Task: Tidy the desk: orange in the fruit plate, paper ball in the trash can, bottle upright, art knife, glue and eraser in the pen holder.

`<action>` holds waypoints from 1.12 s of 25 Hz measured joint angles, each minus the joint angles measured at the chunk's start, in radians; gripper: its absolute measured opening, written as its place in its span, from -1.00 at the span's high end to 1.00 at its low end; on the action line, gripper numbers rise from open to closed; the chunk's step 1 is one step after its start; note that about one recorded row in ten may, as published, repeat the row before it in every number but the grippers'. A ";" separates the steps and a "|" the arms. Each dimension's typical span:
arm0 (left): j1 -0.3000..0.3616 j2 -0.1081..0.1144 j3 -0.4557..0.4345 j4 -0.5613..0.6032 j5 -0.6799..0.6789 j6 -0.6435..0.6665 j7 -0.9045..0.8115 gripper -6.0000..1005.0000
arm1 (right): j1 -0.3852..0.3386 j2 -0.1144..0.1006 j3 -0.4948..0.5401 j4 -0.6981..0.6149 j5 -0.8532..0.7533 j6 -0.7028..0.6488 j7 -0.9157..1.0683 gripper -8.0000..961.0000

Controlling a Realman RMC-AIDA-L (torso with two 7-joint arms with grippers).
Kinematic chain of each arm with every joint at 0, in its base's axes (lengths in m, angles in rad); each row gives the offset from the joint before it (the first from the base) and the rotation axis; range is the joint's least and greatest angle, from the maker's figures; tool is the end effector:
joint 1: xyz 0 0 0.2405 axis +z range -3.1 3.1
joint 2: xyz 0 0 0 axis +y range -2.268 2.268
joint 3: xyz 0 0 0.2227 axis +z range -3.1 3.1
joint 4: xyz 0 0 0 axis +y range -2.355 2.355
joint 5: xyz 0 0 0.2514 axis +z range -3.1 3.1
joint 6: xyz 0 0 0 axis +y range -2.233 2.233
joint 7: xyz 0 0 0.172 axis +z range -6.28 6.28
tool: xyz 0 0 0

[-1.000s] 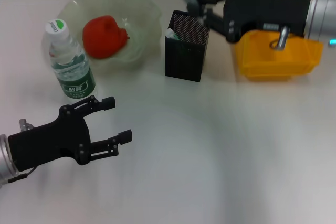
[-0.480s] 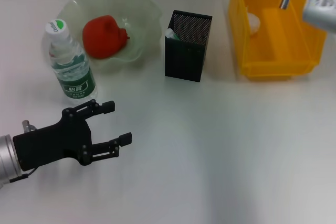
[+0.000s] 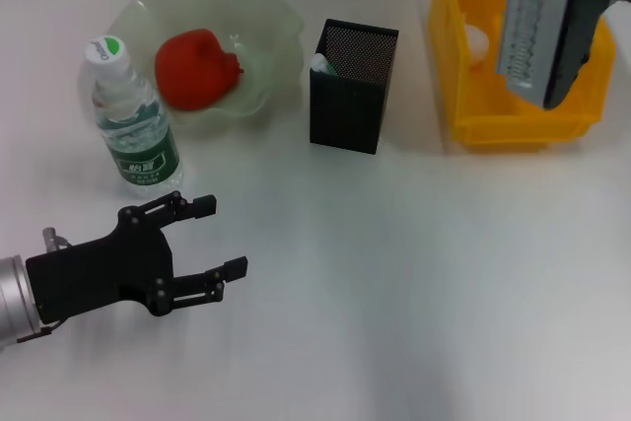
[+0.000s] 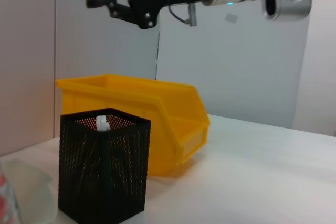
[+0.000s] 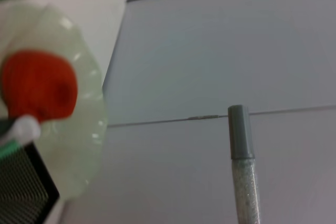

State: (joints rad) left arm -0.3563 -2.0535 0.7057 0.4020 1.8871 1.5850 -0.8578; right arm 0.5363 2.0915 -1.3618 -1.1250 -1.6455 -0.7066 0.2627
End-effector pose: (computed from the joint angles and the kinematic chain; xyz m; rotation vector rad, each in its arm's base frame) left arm -0.3080 0.2807 -0.0404 -2.6577 -0.3889 -0.7695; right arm 0.0959 0.4722 0.0109 -1.8928 -1.1903 -0.1325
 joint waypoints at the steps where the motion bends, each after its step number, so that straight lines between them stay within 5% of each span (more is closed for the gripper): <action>1: 0.000 -0.002 0.000 0.002 0.000 0.000 0.013 -0.69 | -0.005 0.001 -0.012 -0.003 0.031 0.024 -0.106 0.70; 10: 0.012 -0.007 -0.009 0.000 -0.003 -0.008 0.057 -0.69 | -0.090 0.000 -0.021 -0.035 0.258 0.012 -0.546 0.70; 28: 0.019 -0.007 -0.028 -0.009 -0.013 -0.012 0.046 -0.69 | -0.242 -0.002 -0.037 -0.039 0.449 -0.076 -1.040 0.70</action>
State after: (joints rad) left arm -0.3378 -2.0607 0.6772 0.3928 1.8743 1.5732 -0.8119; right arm 0.2946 2.0899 -1.3987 -1.1635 -1.1966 -0.7821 -0.7769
